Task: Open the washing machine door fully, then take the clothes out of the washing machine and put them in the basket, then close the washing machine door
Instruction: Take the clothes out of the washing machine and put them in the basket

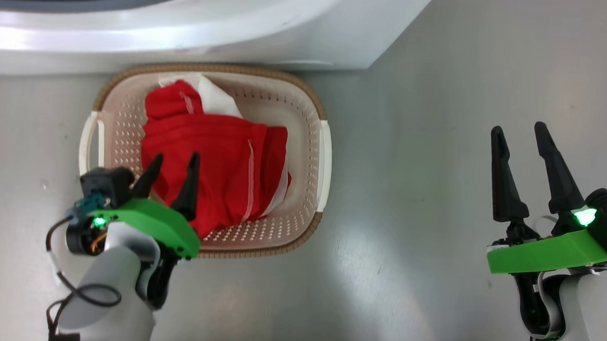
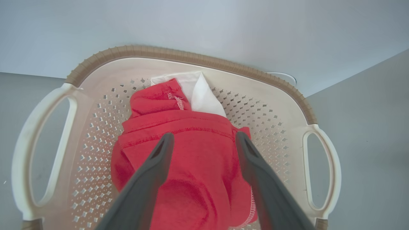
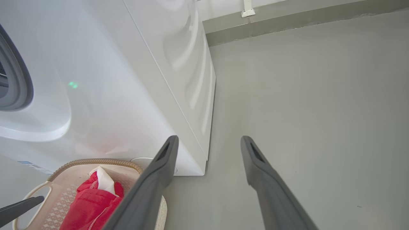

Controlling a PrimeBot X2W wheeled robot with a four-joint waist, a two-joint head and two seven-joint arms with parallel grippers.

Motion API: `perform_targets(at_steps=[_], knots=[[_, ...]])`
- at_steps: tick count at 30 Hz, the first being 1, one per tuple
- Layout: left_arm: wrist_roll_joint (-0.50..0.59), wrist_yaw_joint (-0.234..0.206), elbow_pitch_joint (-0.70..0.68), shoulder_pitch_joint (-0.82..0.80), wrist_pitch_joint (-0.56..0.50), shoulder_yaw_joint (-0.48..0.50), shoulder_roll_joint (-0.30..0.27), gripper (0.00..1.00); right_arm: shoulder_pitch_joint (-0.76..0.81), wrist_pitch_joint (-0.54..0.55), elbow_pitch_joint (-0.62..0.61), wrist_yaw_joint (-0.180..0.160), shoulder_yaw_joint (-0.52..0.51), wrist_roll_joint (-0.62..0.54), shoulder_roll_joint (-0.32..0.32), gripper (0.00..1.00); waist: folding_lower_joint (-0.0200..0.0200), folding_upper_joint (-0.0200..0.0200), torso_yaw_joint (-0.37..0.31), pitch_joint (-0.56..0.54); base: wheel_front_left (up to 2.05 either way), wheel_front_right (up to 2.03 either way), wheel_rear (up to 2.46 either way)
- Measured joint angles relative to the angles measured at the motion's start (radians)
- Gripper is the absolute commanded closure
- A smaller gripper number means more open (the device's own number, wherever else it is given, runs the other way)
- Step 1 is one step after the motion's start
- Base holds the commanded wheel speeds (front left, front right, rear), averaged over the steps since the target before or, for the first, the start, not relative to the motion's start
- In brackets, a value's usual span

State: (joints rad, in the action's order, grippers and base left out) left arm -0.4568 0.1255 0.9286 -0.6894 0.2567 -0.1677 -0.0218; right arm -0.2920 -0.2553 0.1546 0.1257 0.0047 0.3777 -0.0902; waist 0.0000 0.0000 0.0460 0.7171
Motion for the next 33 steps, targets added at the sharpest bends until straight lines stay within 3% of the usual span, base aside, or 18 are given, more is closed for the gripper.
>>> perform_targets(at_steps=[9, 33], knots=[[0.051, 0.000, -0.078, 0.104, 0.000, 0.075, -0.005, 0.00, 0.017, 0.000, 0.036, 0.000, 0.010, 0.002, 0.002, 0.00, 0.0000, 0.0000, -0.006, -0.103, 0.00, 0.00, 0.00], [0.195, 0.000, -0.506, 0.466, 0.000, 0.190, -0.032, 0.00, 0.214, 0.000, 0.100, 0.000, 0.066, 0.061, -0.045, 0.00, 0.0000, 0.0000, -0.005, -0.476, 0.00, 0.00, 0.00]])
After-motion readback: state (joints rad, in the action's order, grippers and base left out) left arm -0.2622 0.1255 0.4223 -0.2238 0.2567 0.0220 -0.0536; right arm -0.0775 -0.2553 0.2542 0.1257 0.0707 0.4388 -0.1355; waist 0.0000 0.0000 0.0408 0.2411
